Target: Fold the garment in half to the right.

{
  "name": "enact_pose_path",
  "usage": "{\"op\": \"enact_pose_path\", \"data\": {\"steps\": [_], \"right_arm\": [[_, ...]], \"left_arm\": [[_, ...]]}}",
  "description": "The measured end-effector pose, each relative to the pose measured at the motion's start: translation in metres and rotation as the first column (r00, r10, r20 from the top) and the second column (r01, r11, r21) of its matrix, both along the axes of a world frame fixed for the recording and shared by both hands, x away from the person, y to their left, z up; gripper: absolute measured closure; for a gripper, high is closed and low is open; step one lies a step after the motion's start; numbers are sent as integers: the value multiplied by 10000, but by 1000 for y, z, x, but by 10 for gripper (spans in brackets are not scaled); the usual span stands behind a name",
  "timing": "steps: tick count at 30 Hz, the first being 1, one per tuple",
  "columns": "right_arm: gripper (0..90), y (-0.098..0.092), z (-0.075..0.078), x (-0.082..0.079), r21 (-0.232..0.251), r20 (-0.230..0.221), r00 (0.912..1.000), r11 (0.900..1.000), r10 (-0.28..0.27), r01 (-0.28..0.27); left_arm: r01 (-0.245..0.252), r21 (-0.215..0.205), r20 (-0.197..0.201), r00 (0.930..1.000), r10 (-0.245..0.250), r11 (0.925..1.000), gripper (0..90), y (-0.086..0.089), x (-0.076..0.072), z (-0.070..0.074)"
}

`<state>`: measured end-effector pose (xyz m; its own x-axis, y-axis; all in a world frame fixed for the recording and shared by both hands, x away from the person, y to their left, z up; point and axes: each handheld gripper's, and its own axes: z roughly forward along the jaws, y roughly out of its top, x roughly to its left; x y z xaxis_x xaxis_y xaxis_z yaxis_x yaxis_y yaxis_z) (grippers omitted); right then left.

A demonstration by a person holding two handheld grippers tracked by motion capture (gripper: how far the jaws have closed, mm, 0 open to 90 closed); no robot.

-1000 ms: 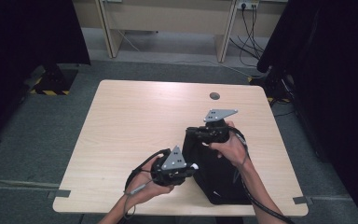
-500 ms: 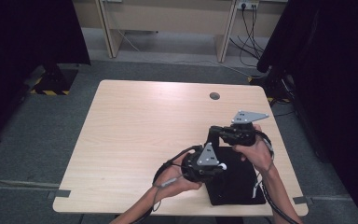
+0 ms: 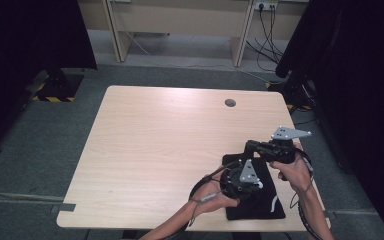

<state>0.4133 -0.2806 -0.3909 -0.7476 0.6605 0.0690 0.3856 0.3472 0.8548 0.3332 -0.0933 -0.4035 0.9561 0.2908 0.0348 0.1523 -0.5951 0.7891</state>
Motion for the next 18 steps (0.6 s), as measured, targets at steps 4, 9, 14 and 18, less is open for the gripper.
{"op": "enact_pose_path", "data": {"steps": [4,9,14,18], "right_arm": [[814,-5,-11,3,-243,-239,9996,9996,-171,165],[662,-7,-18,7,-493,-460,9969,9969,-633,610],[509,-9,-14,6,-620,-460,9922,9917,-1160,1130],[467,-12,-8,3,-784,-285,9895,9872,-1415,1389]], "left_arm": [[-33,53,-70,10000,33,10000,753,-10,3,-10],[-18,-598,-444,9990,-9,9982,668,-13,6,-16],[-145,-1202,-341,9994,105,9926,471,-6,2,-6],[-452,-1718,-177,9989,428,9841,376,11,-3,2]]}}
